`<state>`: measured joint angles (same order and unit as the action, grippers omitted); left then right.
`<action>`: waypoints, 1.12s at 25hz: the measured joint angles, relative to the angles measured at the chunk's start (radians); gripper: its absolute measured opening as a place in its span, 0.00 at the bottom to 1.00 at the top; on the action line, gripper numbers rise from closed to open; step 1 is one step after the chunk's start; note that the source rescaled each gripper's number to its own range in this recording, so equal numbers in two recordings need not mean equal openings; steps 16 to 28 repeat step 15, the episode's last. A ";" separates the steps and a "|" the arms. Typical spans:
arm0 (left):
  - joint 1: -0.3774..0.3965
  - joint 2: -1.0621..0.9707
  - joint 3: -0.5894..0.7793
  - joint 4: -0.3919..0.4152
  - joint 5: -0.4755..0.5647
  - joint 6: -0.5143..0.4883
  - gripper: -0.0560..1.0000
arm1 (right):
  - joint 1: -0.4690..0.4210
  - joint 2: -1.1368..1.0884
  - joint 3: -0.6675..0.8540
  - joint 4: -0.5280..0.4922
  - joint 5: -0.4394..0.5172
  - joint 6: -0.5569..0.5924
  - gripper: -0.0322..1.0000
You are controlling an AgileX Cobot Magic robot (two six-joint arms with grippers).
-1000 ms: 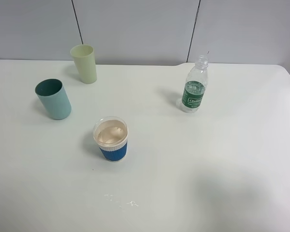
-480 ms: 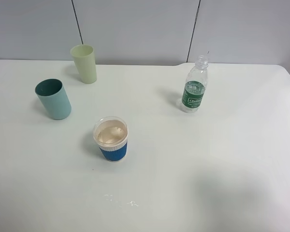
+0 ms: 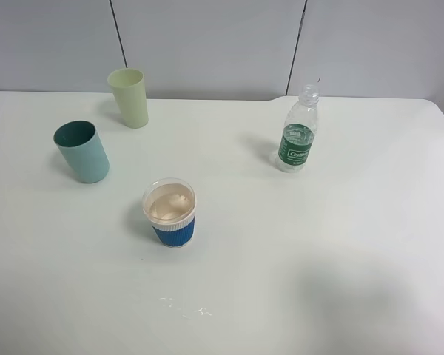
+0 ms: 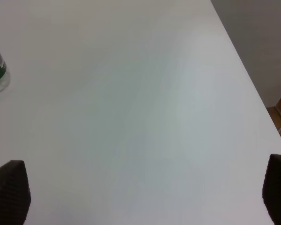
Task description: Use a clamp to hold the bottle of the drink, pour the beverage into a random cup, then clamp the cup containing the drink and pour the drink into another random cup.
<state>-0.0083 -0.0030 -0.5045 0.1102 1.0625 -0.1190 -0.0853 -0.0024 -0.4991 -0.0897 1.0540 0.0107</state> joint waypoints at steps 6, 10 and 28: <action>0.000 0.000 0.000 0.000 0.000 0.000 1.00 | 0.000 0.000 0.000 0.000 0.000 0.000 1.00; 0.000 0.000 0.000 0.000 0.000 0.000 1.00 | 0.000 0.000 0.000 0.000 0.000 0.000 1.00; 0.000 0.000 0.000 0.000 0.000 0.000 1.00 | 0.000 0.000 0.000 0.000 0.000 0.000 1.00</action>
